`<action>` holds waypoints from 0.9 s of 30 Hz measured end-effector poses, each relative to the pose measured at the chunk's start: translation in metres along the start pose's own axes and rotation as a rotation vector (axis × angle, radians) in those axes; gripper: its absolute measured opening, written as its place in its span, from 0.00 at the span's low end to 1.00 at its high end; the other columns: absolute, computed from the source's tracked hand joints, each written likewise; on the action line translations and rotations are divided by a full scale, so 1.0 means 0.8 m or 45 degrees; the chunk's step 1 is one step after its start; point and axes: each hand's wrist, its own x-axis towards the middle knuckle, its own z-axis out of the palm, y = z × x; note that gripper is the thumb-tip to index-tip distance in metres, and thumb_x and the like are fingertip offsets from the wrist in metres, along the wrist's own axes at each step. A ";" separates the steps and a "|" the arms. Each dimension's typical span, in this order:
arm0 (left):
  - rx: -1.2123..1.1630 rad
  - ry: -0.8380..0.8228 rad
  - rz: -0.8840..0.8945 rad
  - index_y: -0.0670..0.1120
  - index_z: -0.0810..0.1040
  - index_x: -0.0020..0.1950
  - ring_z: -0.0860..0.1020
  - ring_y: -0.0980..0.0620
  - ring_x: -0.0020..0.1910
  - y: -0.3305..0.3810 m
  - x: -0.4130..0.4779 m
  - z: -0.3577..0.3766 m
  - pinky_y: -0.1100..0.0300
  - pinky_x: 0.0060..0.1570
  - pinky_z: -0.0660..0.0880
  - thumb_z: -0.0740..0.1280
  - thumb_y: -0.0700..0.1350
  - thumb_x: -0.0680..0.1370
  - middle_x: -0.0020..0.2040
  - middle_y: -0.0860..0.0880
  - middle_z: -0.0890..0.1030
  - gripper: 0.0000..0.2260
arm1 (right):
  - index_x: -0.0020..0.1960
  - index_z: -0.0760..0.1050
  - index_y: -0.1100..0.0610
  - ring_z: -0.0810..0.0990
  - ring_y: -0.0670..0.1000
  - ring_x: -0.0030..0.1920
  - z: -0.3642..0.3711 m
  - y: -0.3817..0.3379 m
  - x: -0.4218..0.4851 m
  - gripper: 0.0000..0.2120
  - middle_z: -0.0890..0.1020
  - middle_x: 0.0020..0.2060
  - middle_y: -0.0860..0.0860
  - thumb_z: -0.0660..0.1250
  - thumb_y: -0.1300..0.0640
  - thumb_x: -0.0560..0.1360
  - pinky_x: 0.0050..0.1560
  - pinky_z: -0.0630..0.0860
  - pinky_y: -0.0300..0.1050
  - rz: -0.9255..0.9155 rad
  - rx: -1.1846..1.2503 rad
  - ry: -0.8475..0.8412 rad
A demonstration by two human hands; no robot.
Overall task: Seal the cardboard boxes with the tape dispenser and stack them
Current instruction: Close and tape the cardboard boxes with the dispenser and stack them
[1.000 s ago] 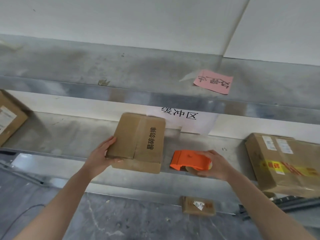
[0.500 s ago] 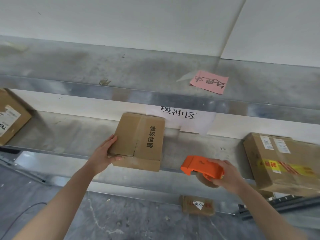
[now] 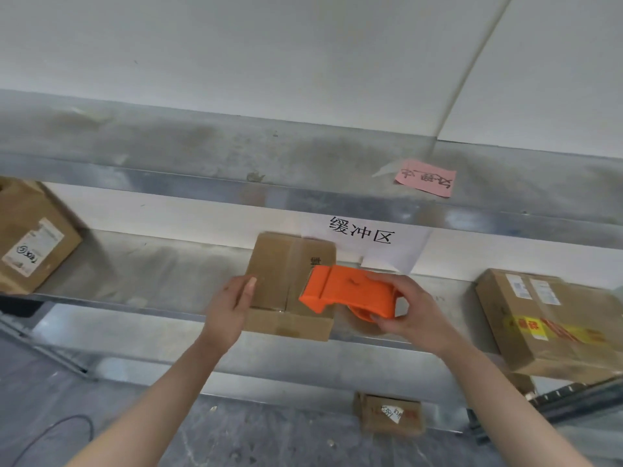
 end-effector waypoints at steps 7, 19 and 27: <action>-0.723 -0.556 -0.663 0.45 0.77 0.57 0.77 0.50 0.46 0.014 -0.004 -0.031 0.58 0.48 0.70 0.57 0.66 0.76 0.47 0.45 0.82 0.26 | 0.64 0.73 0.39 0.76 0.49 0.58 0.089 -0.059 0.038 0.35 0.76 0.59 0.47 0.79 0.59 0.63 0.52 0.76 0.37 -0.127 0.053 -0.010; -0.339 -0.324 -0.293 0.47 0.80 0.41 0.77 0.62 0.34 -0.047 0.017 -0.073 0.67 0.40 0.70 0.67 0.47 0.77 0.34 0.55 0.80 0.06 | 0.66 0.72 0.41 0.75 0.49 0.60 0.149 -0.079 0.041 0.33 0.73 0.59 0.40 0.78 0.55 0.64 0.53 0.80 0.54 -0.128 -0.011 -0.006; 0.291 0.142 0.308 0.44 0.80 0.41 0.77 0.53 0.33 -0.086 0.035 -0.071 0.63 0.35 0.71 0.63 0.47 0.78 0.37 0.52 0.80 0.10 | 0.67 0.69 0.37 0.74 0.48 0.61 0.096 -0.042 0.029 0.40 0.69 0.59 0.39 0.78 0.63 0.61 0.59 0.77 0.53 -0.051 -0.173 -0.044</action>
